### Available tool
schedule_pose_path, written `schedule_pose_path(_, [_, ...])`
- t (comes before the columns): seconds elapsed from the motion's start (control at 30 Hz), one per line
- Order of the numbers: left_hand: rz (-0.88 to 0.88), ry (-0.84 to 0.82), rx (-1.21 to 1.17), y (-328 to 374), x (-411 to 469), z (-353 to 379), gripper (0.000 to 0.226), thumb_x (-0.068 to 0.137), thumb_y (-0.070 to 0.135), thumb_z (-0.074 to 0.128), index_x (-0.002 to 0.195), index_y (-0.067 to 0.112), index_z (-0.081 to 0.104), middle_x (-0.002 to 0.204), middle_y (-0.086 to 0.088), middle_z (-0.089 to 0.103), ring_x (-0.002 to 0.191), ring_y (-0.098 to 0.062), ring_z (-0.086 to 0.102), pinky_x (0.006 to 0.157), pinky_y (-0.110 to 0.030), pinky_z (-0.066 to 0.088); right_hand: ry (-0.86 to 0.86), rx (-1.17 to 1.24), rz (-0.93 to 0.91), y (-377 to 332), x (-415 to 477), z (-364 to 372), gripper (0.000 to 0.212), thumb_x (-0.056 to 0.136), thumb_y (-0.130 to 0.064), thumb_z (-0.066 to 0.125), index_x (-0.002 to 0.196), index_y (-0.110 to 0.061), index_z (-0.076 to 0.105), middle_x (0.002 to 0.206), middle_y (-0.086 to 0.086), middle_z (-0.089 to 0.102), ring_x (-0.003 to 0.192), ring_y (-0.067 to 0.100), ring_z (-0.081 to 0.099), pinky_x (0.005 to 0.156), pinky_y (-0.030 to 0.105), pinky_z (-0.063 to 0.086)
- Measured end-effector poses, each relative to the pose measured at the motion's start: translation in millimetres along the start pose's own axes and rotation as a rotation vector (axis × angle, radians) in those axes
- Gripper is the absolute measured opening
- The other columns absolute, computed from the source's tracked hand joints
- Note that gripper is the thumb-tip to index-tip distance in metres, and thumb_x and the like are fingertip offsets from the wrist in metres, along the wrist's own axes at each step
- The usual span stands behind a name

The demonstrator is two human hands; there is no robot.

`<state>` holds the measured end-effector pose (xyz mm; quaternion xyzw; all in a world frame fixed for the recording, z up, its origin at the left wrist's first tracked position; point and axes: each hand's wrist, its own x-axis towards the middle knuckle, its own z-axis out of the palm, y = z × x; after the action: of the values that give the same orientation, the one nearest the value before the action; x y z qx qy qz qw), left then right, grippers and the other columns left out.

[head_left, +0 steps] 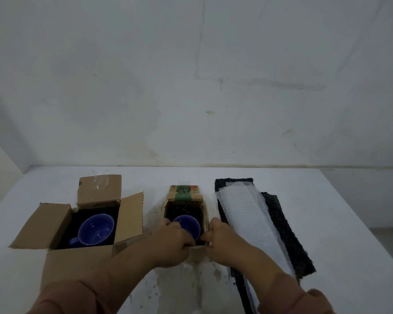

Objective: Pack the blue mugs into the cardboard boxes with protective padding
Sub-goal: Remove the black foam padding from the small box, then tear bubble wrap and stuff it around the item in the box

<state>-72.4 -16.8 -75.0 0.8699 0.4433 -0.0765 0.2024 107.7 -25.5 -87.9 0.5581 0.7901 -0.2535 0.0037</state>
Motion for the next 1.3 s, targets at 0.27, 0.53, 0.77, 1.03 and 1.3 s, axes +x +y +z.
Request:
schedule_pose_path(0.27, [-0.084,0.197,-0.087,30,18,-8,0.028,0.085,0.027,0.041,0.092,0.029,0.068,0.093,0.008,0.055,0.088,-0.016,0.048,0.081,-0.034,0.032,0.181,0.291,0.125,30,-11,-14,0.044,0.088,-0.007,0.047,0.129,-0.022,0.054,0.119,0.009,0.046,0.1,0.017,0.048,0.08,0.018,0.035])
schedule_pose_path(0.53, [-0.517,0.001,-1.307,116,79,30,0.038,0.09,0.005,0.048,0.127,0.006,0.053,0.128,-0.014,0.058,0.101,-0.021,0.06,0.082,-0.028,0.051,0.136,0.146,0.534,108,-40,6,0.035,0.092,-0.008,0.041,0.121,-0.011,0.06,0.131,0.011,0.049,0.113,0.021,0.053,0.086,0.015,0.039])
schedule_pose_path(0.77, [-0.732,0.085,-1.471,123,104,40,0.009,0.091,0.01,0.053,0.084,0.009,0.06,0.101,-0.016,0.063,0.08,-0.023,0.055,0.062,-0.027,0.044,0.153,0.074,0.46,114,-45,15,0.035,0.093,-0.016,0.042,0.127,-0.018,0.053,0.136,0.004,0.043,0.121,0.014,0.044,0.095,0.012,0.029])
schedule_pose_path(1.03, [-0.478,0.239,-1.004,125,109,41,0.03,0.088,0.024,0.061,0.063,0.022,0.043,0.067,0.005,0.051,0.07,-0.011,0.051,0.061,-0.022,0.041,0.194,0.285,0.483,113,-45,7,0.024,0.091,-0.009,0.044,0.1,-0.017,0.065,0.128,0.012,0.053,0.117,0.023,0.05,0.092,0.02,0.038])
schedule_pose_path(1.3, [-0.308,0.42,-1.193,102,74,-30,0.015,0.088,0.024,0.063,0.081,0.019,0.05,0.085,-0.005,0.071,0.07,-0.008,0.066,0.059,-0.02,0.047,0.4,1.22,0.45,110,-56,-47,0.026,0.075,0.007,0.057,0.083,-0.016,0.047,0.084,0.005,0.051,0.076,0.02,0.051,0.066,0.032,0.04])
